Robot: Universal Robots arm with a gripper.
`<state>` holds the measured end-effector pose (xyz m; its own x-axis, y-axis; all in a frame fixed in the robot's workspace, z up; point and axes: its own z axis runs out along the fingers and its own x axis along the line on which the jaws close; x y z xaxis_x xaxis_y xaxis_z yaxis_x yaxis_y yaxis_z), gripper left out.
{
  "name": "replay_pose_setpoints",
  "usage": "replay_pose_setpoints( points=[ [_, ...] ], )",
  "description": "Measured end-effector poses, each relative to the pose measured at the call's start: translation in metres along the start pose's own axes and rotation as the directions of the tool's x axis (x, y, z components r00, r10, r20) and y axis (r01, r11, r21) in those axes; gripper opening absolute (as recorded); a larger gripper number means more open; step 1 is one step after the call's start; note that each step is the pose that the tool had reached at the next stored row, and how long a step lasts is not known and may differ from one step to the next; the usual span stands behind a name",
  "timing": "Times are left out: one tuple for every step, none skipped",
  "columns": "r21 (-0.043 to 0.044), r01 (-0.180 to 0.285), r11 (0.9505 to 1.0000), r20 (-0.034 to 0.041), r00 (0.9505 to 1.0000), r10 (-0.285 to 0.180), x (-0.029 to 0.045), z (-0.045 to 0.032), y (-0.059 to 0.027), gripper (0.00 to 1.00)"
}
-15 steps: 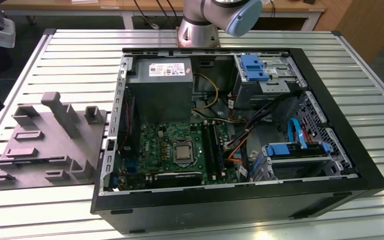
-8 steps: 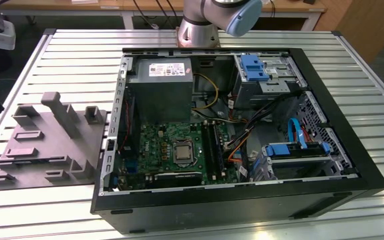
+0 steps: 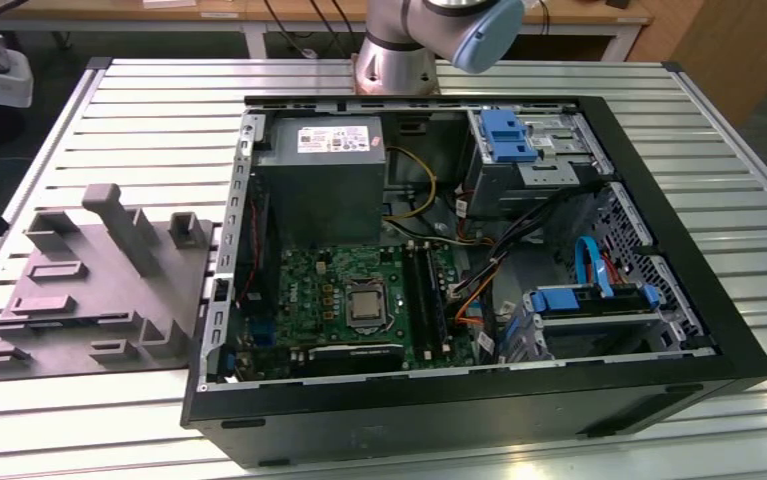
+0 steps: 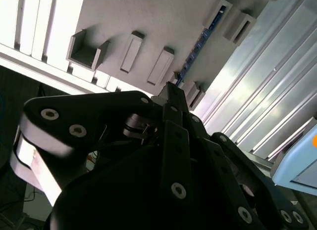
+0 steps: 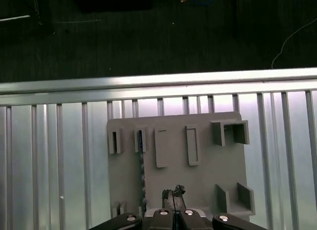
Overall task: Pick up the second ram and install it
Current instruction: 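Pick up the second ram and move it above second insertion slot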
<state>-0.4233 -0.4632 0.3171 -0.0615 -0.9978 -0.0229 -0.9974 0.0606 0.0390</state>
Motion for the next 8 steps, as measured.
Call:
replay_pose_setpoints(
  points=[
    [-0.0001, 0.007, 1.0000, -0.0002, 1.0000, -0.007, 0.0007, 0.0008, -0.0001, 0.10],
    [-0.0003, 0.014, 0.9999, -0.0005, 0.9999, -0.014, 0.0015, 0.0018, -0.0001, 0.10],
    [-0.0004, 0.019, 0.9998, -0.0008, 0.9998, -0.019, 0.0026, 0.0026, -0.0001, 0.10],
    [-0.0005, 0.021, 0.9998, -0.0008, 0.9998, -0.021, 0.0039, 0.0037, 0.0000, 0.10],
    [-0.0005, 0.022, 0.9997, -0.0008, 0.9997, -0.022, 0.0051, 0.0048, 0.0001, 0.10],
    [-0.0004, 0.023, 0.9997, -0.0008, 0.9997, -0.023, 0.0062, 0.0058, 0.0003, 0.10],
    [-0.0005, 0.023, 0.9997, -0.0009, 0.9997, -0.023, 0.0072, 0.0068, 0.0004, 0.10],
    [-0.0007, 0.023, 0.9997, -0.0010, 0.9997, -0.023, 0.0084, 0.0077, 0.0004, 0.10]
  ],
)
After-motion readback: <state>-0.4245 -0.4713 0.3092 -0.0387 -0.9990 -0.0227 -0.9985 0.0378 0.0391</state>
